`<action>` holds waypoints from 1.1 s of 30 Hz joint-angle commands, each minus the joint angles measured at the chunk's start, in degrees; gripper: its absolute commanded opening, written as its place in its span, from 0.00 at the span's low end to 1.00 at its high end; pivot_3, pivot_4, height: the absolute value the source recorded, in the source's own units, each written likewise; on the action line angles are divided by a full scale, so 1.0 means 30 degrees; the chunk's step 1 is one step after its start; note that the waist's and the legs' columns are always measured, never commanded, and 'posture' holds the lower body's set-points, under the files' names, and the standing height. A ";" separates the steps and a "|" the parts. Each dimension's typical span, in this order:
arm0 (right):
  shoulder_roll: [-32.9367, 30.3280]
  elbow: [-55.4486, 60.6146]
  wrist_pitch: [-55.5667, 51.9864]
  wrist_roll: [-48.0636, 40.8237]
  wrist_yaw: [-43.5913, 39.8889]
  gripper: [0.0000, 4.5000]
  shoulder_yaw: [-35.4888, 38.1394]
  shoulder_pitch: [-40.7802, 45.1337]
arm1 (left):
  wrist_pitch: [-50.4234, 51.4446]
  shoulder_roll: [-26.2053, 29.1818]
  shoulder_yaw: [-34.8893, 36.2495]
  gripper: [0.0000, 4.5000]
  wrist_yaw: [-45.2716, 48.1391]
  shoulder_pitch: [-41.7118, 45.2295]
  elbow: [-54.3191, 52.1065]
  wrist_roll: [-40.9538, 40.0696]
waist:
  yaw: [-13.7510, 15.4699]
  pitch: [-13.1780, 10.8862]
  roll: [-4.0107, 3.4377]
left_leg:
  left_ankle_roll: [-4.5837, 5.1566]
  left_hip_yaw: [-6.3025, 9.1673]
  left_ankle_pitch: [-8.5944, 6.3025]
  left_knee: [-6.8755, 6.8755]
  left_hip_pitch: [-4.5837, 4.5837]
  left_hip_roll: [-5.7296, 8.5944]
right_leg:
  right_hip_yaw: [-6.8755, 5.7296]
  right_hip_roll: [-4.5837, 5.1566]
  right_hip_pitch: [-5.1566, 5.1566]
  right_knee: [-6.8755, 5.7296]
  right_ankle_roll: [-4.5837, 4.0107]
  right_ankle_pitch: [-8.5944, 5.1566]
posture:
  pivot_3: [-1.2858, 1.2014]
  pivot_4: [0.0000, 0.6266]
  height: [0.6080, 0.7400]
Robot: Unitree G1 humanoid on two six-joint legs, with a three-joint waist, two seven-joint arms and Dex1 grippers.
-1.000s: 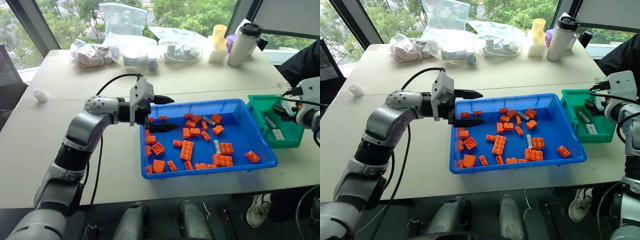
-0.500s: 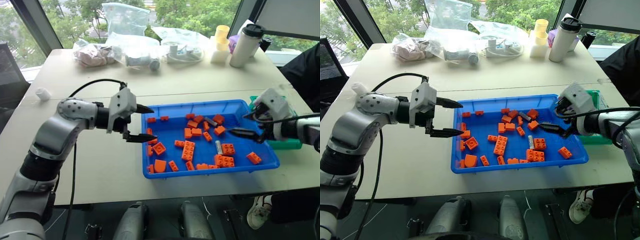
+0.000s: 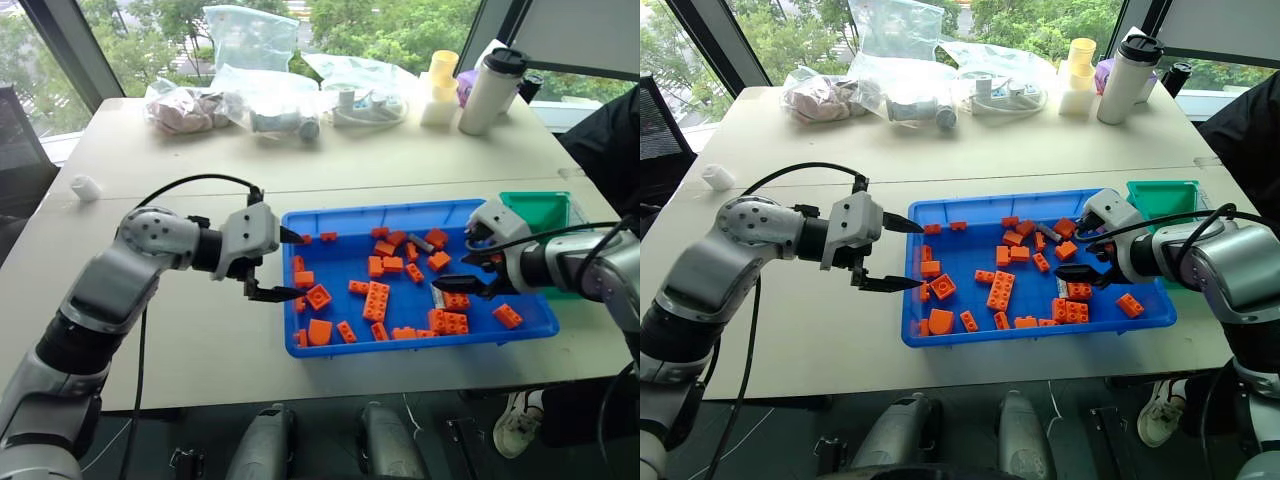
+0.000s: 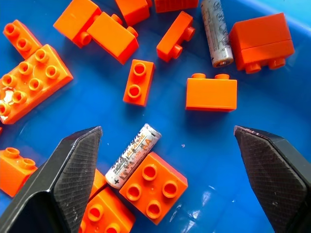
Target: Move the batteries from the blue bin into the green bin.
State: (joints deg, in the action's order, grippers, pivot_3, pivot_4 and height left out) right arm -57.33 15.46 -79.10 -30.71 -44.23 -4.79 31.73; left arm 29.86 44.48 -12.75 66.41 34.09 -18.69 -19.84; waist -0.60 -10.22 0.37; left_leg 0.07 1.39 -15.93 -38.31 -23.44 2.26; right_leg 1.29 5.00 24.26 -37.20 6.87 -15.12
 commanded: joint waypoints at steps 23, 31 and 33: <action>0.1075 0.0344 0.0197 0.0896 0.0595 0.00 -0.2965 0.0980 | 0.0171 -0.0027 0.0395 1.00 -0.0378 -0.0230 -0.0816 -0.0291 | -0.0012 0.0003 0.0003 | 0.0000 0.0002 0.0000 -0.0007 0.0002 -0.0001 | -0.0004 -0.0004 -0.0001 -0.0003 0.0001 0.0000 | 0.52 0.24 1.00; 0.1653 -0.0009 -0.0052 0.0730 0.1459 0.00 -0.0976 0.1842 | -0.0262 -0.0180 0.0324 1.00 0.0011 -0.0001 -0.0258 -0.0130 | -0.0017 0.0002 0.0003 | -0.0001 0.0001 0.0001 -0.0005 0.0000 -0.0001 | -0.0004 -0.0005 0.0006 -0.0005 0.0000 0.0000 | 0.52 0.24 1.00; 0.1520 -0.0338 -0.0251 0.0475 0.1528 0.00 0.0453 0.2354 | 0.0027 -0.0507 0.0738 1.00 0.0072 0.0223 -0.0181 -0.0854 | -0.0005 0.0002 0.0002 | -0.0001 -0.0001 0.0001 -0.0006 0.0000 -0.0001 | -0.0004 -0.0004 0.0007 -0.0006 0.0001 0.0001 | 0.52 0.24 1.00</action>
State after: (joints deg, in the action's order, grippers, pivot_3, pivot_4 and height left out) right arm -52.30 14.34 -79.61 -28.47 -39.82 -8.75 36.46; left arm 30.25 43.60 -12.62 66.27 33.46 -18.47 -20.51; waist -0.62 -10.21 0.38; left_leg 0.07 1.39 -15.93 -38.33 -23.44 2.26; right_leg 1.28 4.99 24.28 -37.22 6.88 -15.12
